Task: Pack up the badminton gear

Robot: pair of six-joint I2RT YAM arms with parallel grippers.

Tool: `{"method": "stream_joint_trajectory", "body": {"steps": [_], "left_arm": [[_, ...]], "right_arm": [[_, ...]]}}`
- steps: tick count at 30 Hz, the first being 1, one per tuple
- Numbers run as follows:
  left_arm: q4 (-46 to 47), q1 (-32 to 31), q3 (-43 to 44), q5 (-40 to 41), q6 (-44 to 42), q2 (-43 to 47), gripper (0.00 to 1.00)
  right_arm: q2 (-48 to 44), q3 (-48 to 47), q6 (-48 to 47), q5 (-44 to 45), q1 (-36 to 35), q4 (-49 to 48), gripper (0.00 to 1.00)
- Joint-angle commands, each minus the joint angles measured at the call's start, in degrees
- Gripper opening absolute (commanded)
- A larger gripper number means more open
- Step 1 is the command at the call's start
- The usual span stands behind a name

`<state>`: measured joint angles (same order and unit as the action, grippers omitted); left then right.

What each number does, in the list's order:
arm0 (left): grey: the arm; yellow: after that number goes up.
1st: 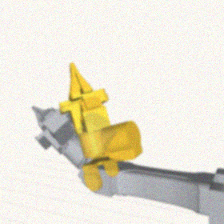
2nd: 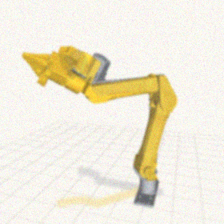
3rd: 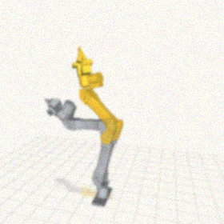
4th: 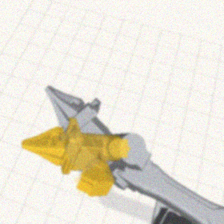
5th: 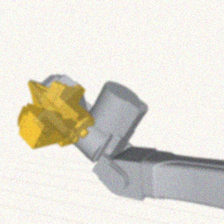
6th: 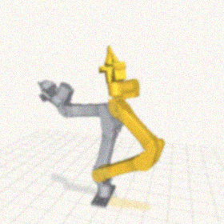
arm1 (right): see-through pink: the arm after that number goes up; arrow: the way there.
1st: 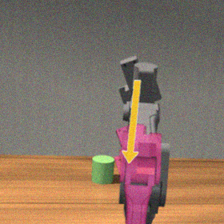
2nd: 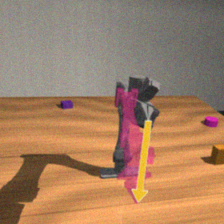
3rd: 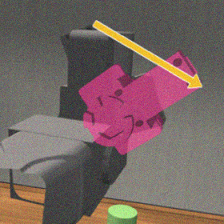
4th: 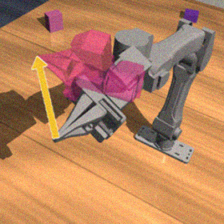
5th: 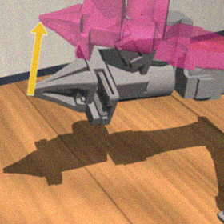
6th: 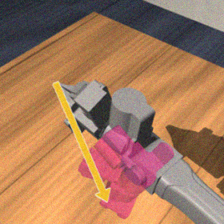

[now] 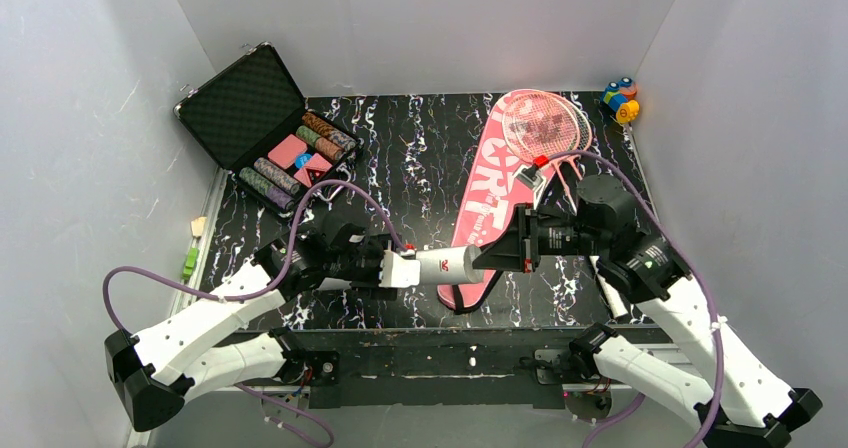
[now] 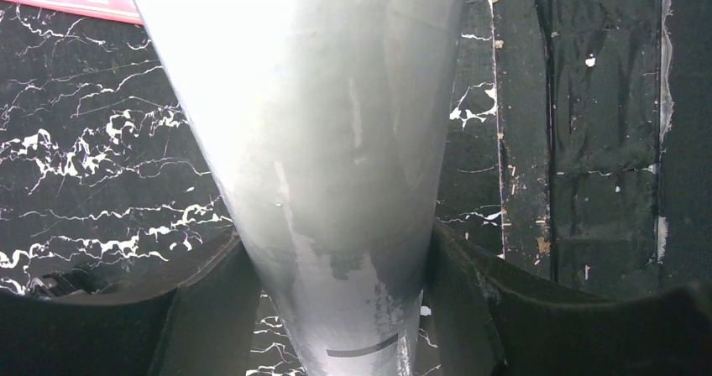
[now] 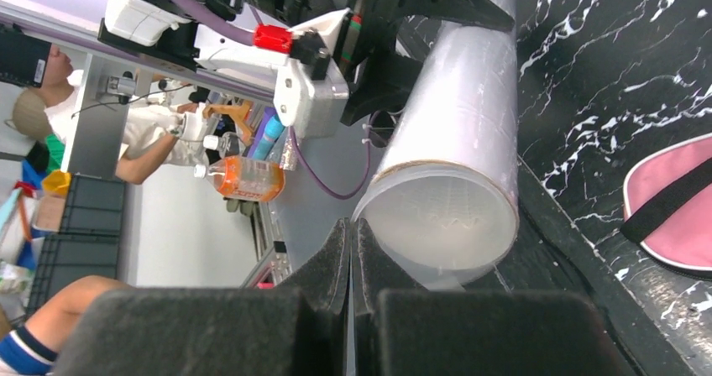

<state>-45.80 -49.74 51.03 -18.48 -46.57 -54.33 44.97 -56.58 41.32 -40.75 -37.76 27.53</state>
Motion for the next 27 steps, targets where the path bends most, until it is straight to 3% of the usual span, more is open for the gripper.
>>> {"method": "stream_joint_trajectory", "body": {"steps": [1, 27], "left_arm": [[1.69, -0.49, -0.23, -1.45, -0.64, 0.87, 0.5], [2.18, -0.49, -0.24, -1.43, -0.52, 1.08, 0.51]], "right_arm": [[-0.88, -6.02, -3.66, 3.49, -0.3, 3.25, 0.01], [-2.27, 2.35, 2.39, 2.25, -3.11, -6.01, 0.01]]}}
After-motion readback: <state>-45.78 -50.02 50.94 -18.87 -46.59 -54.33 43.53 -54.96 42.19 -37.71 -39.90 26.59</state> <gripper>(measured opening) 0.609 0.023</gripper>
